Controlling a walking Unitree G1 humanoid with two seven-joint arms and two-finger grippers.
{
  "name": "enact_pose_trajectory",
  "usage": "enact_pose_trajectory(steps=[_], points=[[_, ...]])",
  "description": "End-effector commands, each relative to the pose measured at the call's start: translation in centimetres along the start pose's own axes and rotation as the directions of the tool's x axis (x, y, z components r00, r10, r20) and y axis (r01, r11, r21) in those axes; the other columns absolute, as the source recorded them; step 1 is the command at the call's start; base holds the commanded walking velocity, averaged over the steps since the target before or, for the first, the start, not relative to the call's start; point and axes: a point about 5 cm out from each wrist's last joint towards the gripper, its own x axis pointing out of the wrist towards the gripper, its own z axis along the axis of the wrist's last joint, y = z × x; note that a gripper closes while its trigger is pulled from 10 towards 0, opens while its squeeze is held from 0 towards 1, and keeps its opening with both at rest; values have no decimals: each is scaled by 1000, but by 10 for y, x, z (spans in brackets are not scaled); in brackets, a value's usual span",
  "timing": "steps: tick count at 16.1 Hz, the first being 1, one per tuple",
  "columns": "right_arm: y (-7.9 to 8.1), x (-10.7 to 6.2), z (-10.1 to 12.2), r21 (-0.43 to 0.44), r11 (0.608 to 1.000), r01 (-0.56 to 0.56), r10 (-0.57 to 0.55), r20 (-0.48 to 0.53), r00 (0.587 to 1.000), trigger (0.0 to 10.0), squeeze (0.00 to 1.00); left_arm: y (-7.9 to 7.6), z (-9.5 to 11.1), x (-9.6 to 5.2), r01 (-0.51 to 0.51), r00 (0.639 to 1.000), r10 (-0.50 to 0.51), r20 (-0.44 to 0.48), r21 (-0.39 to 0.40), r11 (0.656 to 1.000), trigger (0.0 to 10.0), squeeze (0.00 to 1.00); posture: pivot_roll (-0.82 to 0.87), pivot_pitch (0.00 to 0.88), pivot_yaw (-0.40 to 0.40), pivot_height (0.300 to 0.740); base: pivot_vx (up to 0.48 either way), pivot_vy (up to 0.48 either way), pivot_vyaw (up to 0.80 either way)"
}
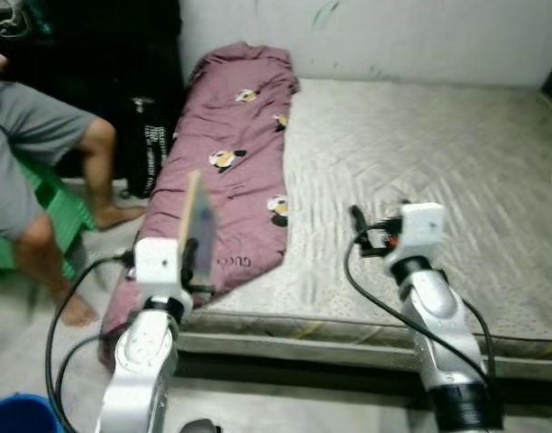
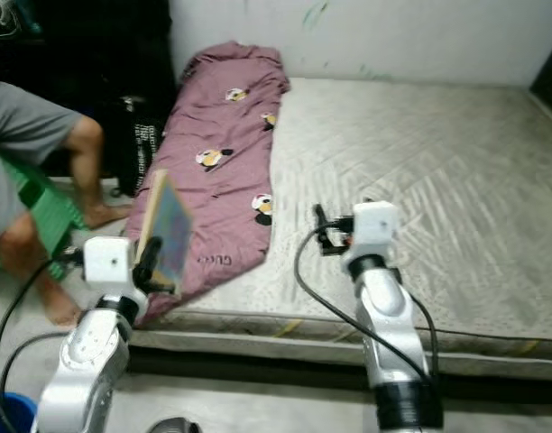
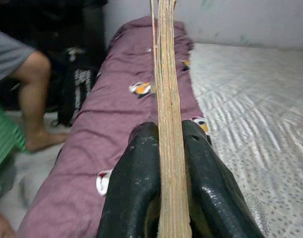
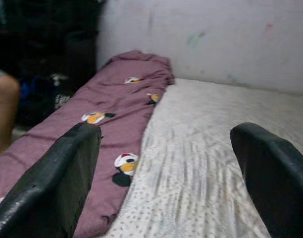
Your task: Clean up the room
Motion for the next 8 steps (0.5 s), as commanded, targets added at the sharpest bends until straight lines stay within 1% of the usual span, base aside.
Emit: enact_pose_trajectory(steps=[1, 2, 3, 4, 5, 6, 7, 8], points=[[6, 9, 4, -12, 999, -47, 47, 5, 999, 10000, 0, 3, 10, -4, -41, 997, 41, 67, -4, 999, 10000, 0, 53, 0, -106, 740, 0, 0, 0], [7, 11, 5, -11, 999, -51, 51, 7, 999, 10000, 0, 4, 10, -5, -46, 997, 47, 68, -6, 999, 10000, 0, 51, 0, -101, 740, 0, 0, 0], [7, 13, 7, -7, 999, -34, 34, 18, 999, 10000, 0, 4, 10, -1, -37, 997, 37, 68, 1, 999, 10000, 0, 38, 0, -79, 740, 0, 0, 0], [6, 13, 7, -3, 1000, -21, 21, 22, 1000, 10000, 0, 3, 11, 1, -24, 997, 23, 72, 7, 1000, 10000, 0, 27, 0, -63, 740, 0, 0, 0], [6, 11, 7, 2, 1000, -2, 2, 27, 1000, 10000, 0, 2, 14, 5, -1, 997, 0, 81, 18, 1000, 10000, 0, 4, 0, -29, 740, 0, 0, 0], [4, 8, 6, 3, 1000, 11, -11, 28, 1000, 10000, 0, 1, 15, 8, 17, 996, -18, 84, 19, 1000, 10000, 0, -3, 0, -19, 740, 0, 0, 0], [-2, -1, 2, 2, 998, 64, -64, 25, 998, 10000, 0, -4, 18, 17, 75, 993, -78, 84, 31, 997, 10000, 0, -51, 0, 33, 740, 0, 0, 0], [-5, -5, 1, -1, 996, 84, -84, 23, 996, 10000, 0, -6, 19, 20, 96, 992, -99, 82, 36, 995, 10000, 0, -57, 0, 40, 740, 0, 0, 0]])
